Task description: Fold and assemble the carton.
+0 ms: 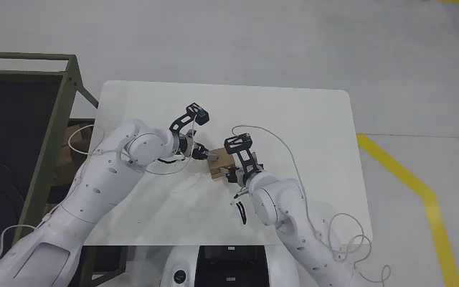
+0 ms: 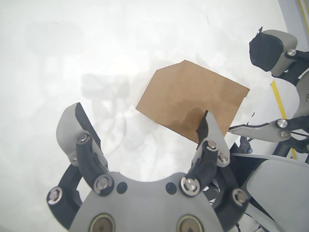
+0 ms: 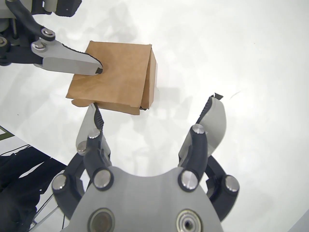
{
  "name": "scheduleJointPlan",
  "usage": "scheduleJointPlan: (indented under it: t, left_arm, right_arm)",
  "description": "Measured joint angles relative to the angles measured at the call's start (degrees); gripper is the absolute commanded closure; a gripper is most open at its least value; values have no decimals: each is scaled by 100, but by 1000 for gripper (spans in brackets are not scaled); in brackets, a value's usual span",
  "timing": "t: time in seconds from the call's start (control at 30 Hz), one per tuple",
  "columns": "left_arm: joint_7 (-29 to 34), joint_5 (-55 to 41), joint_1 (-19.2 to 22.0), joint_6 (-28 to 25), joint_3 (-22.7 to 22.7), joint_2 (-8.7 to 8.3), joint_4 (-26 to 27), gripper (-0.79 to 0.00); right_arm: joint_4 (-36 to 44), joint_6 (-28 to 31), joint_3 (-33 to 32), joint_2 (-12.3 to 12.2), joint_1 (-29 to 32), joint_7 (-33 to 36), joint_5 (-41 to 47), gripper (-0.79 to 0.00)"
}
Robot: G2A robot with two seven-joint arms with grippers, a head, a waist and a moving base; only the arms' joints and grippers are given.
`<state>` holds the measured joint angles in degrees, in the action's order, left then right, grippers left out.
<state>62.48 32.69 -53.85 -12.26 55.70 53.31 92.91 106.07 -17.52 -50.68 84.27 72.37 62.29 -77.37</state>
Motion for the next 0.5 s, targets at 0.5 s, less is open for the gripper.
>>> scheduleJointPlan:
  t: [0.5]
  left_arm:
    - [97, -142, 116, 165, -2, 53, -212, -785]
  right_arm:
    - [295, 39, -91, 13, 100, 24, -242, -785]
